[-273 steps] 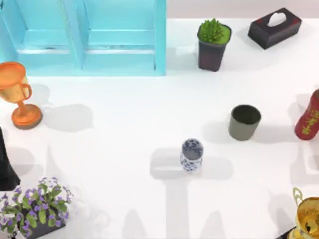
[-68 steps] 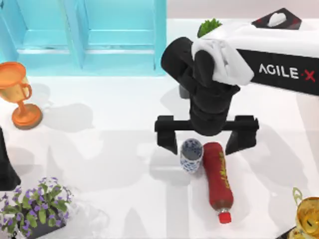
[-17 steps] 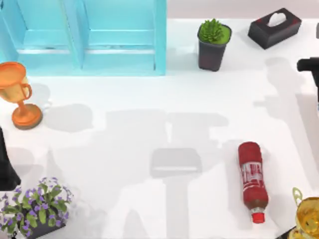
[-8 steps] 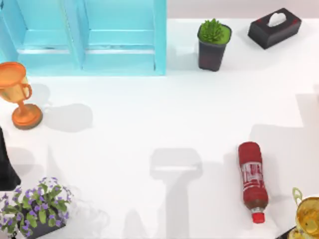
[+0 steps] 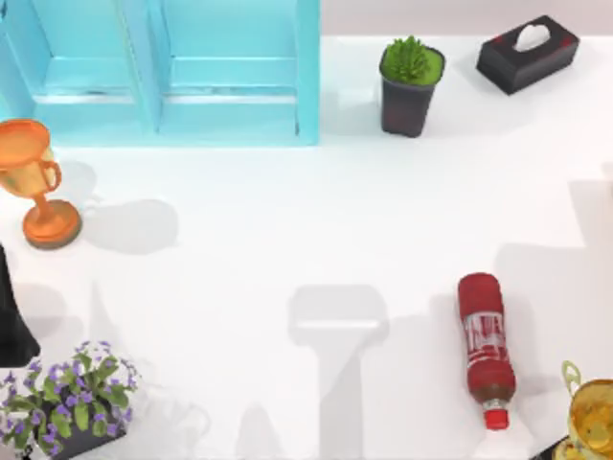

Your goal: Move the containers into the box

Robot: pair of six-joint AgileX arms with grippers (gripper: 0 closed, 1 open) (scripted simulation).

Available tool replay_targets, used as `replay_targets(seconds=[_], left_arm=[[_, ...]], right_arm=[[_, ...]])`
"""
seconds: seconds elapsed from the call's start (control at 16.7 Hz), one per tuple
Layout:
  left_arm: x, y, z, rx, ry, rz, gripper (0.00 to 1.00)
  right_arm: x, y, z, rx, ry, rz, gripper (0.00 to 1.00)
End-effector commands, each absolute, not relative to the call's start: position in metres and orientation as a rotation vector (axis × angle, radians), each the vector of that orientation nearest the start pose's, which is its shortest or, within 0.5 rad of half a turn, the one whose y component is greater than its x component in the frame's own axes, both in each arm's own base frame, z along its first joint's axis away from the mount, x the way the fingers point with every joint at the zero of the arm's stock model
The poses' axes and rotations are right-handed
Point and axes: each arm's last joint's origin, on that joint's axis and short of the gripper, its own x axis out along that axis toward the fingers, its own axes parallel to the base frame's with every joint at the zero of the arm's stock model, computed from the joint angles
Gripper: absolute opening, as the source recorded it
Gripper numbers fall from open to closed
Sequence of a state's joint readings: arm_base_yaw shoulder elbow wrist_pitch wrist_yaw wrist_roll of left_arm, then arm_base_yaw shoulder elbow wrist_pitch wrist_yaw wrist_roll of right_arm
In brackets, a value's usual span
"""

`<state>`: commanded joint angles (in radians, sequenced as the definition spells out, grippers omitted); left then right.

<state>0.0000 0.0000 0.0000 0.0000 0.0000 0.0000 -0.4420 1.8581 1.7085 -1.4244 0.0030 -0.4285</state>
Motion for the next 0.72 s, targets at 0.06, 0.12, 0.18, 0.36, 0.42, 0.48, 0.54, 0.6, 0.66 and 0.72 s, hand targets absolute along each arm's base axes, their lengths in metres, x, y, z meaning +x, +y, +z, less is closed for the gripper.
replay_targets(seconds=[0.06, 0.12, 0.18, 0.36, 0.42, 0.48, 0.54, 0.6, 0.66, 0.72], left_arm=[[0.106, -0.001, 0.160, 0.000, 0.000, 0.000, 1.00], [0.106, -0.001, 0.160, 0.000, 0.000, 0.000, 1.00], [0.106, -0.001, 0.160, 0.000, 0.000, 0.000, 1.00], [0.106, -0.001, 0.160, 0.000, 0.000, 0.000, 1.00], [0.106, -0.001, 0.160, 0.000, 0.000, 0.000, 1.00], [0.106, -0.001, 0.160, 0.000, 0.000, 0.000, 1.00], [0.106, -0.001, 0.160, 0.000, 0.000, 0.000, 1.00], [0.106, -0.001, 0.160, 0.000, 0.000, 0.000, 1.00], [0.106, -0.001, 0.160, 0.000, 0.000, 0.000, 1.00], [0.106, -0.001, 0.160, 0.000, 0.000, 0.000, 1.00]], right_arm=[[0.320, -0.147, 0.272, 0.006, 1.572, -0.008, 0.00], [0.320, -0.147, 0.265, 0.005, 1.571, -0.008, 0.00], [0.320, -0.147, 0.258, 0.006, 1.572, -0.008, 0.00], [0.319, -0.147, 0.232, 0.005, 1.572, -0.010, 0.00], [0.319, -0.147, 0.225, 0.005, 1.571, -0.010, 0.00], [0.318, -0.147, 0.220, 0.006, 1.572, -0.010, 0.00], [0.318, -0.147, 0.218, 0.006, 1.573, -0.009, 0.00], [0.318, -0.147, 0.218, 0.007, 1.573, -0.009, 0.00], [0.318, -0.147, 0.218, 0.007, 1.573, -0.009, 0.00], [0.318, -0.147, 0.218, 0.007, 1.573, -0.009, 0.00]])
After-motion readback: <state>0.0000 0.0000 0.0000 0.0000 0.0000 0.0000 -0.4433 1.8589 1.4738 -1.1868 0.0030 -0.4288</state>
